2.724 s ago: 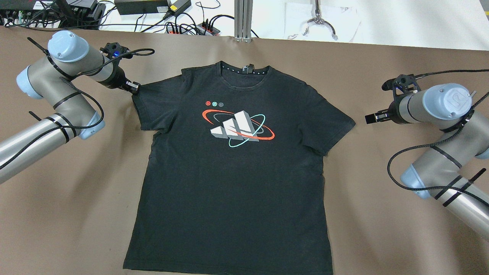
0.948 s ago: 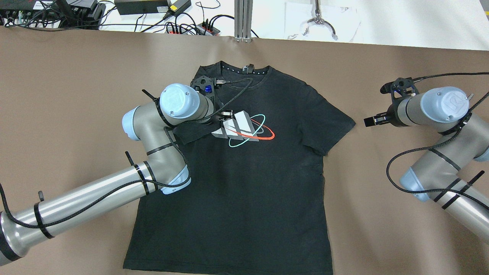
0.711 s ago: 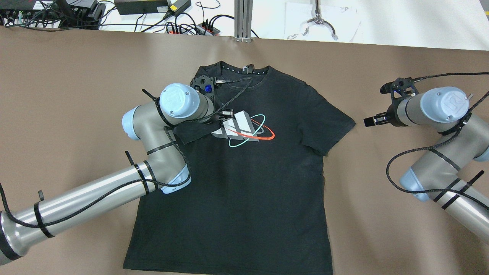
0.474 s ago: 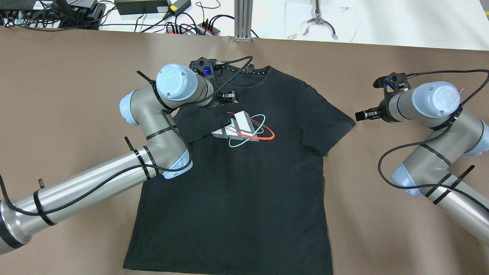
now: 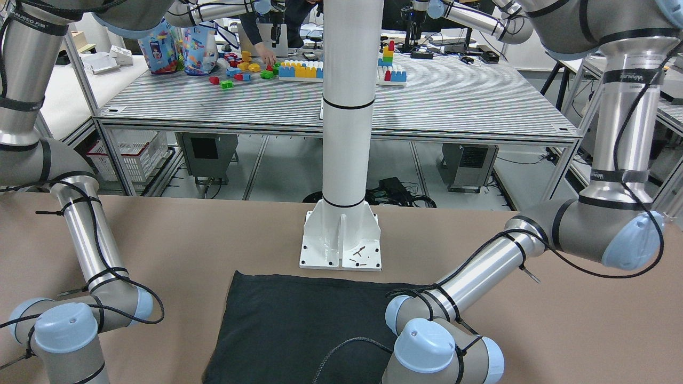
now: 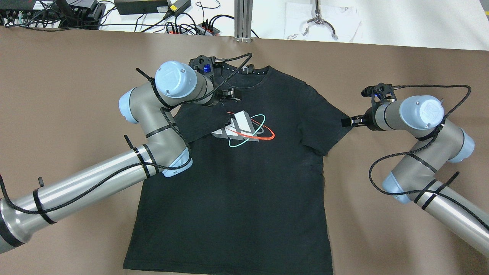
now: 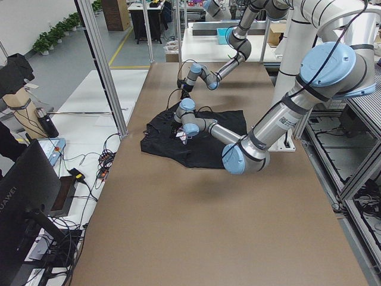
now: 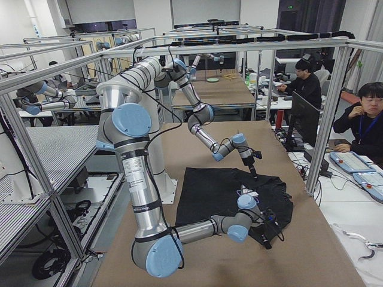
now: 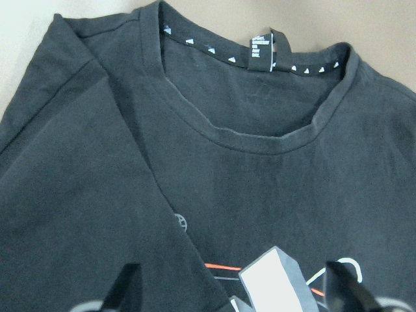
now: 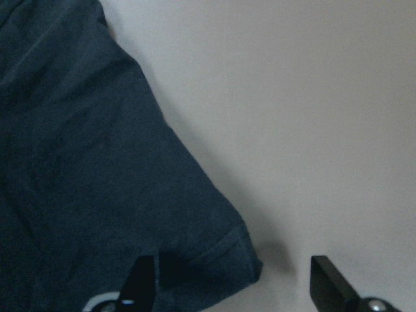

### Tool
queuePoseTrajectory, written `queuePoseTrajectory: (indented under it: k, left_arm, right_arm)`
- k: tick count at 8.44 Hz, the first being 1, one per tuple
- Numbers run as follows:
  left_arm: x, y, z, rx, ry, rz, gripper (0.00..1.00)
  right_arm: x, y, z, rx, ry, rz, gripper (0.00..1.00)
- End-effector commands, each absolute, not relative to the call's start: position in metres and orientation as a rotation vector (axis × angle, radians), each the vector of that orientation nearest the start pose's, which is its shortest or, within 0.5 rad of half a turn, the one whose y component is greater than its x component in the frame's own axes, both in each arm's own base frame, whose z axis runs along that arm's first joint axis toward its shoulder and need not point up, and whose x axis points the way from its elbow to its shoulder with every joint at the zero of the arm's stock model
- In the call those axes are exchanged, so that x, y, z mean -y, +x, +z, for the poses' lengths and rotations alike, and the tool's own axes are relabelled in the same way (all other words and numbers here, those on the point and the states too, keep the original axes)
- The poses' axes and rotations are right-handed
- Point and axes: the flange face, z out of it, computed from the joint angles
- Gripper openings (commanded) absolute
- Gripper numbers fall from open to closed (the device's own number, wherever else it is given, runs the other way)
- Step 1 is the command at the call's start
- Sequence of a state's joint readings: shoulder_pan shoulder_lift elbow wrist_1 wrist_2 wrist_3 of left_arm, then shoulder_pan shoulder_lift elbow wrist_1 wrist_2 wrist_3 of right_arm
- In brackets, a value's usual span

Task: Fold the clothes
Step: 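Reach the right gripper to the other shoulder while the left gripper holds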

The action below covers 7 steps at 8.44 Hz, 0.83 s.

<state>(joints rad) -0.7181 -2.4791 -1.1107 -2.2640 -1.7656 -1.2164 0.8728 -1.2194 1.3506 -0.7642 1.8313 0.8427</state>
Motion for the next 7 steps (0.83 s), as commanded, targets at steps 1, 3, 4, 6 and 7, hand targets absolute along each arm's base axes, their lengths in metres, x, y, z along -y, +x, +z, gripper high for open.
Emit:
queuePoseTrajectory:
  k: [1,3,4,6,7]
  left_arm:
    - [0.625,0.542,0.208,-1.062,0.432,-0.212,1.0]
    - [0.626,0.542,0.209,-1.06,0.432,-0.215,1.0]
    - [0.626,0.542,0.209,-1.059,0.434,-0.213,1.0]
    - [0.627,0.542,0.21,-1.057,0.436,-0.211,1.0]
    - [0.627,0.541,0.21,-1.056,0.438,-0.207,1.0]
  right_arm:
    - [0.581,-0.355,0.485,0.833,0.505,-0.004,0.33]
    - [0.579,-0.353,0.474,0.86,0.503,-0.015,0.06]
    - [0.578,-0.349,0.462,0.881,0.508,-0.021,0.02]
    - [0.578,-0.349,0.459,0.885,0.51,-0.021,0.0]
    - [0.578,-0.349,0.457,0.887,0.506,-0.014,0.0]
